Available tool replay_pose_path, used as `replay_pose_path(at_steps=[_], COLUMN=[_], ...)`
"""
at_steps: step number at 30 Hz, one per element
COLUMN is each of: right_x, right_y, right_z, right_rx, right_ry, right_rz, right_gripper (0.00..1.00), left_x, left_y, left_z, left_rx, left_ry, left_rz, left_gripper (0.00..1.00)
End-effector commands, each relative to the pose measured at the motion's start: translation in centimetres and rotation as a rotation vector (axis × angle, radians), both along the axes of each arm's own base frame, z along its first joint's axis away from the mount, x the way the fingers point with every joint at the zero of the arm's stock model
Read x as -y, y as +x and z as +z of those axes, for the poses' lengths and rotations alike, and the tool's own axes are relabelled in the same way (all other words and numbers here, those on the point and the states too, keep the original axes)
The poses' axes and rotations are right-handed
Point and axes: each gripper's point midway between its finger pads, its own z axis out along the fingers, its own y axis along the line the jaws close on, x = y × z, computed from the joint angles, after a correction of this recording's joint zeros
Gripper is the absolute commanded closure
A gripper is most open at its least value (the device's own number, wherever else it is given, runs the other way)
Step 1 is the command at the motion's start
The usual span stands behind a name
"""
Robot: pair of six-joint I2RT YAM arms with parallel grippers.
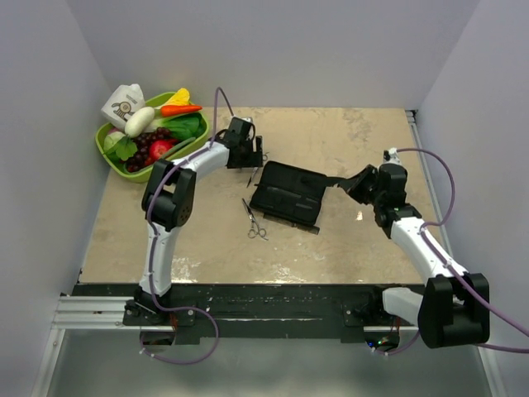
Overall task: Sort the hair-cutting tools
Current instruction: Place the comb in the hairdressing tool bag.
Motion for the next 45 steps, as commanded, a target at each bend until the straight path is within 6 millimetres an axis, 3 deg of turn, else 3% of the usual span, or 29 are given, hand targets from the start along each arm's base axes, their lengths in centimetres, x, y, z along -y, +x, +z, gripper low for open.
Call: replay_pose_path(at_steps=[1,11,17,23,30,37,45], right_x=[0.3,-1.0,-1.5,-2.1,-1.7,-1.6,-2.3], right_y=[1.0,2.3,2.6,2.4,2.3,2.6,3.3], right_z=[0.3,-1.8,-2.5,-4.0,-4.3,-5.1,-6.3], right_rx=[0.036,0.008,-0.014,-0.056,-0.072,-0.101,-0.169], right_ry=[0.006,0.072,0.079,0.097,0.077,0.055,0.049], right_rz=[-0.023,0.032,0.073,0.133,0.144,0.189,0.28], right_gripper=[1.0,1.0,1.0,1.0,1.0,1.0,1.0], left_x=[1.2,1.7,0.9,0.1,-1.2,-2.2,-1.0], left_y=[0.3,0.2,0.5,0.4,0.0,-1.7,-4.4], left_z=[-1.6,-3.3,-3.1,-4.4,-5.1,-5.0,-5.8], left_rx=[-0.019,-0.047,-0.036,-0.059,-0.065,-0.082,-0.119], left_ry=[0.0,0.011,0.051,0.108,0.177,0.221,0.282], left_rz=[-0.029,-0.037,-0.026,-0.024,-0.022,-0.04,-0.096], left_gripper=[0.2,0.21,0.21,0.21,0.23,0.25,0.25])
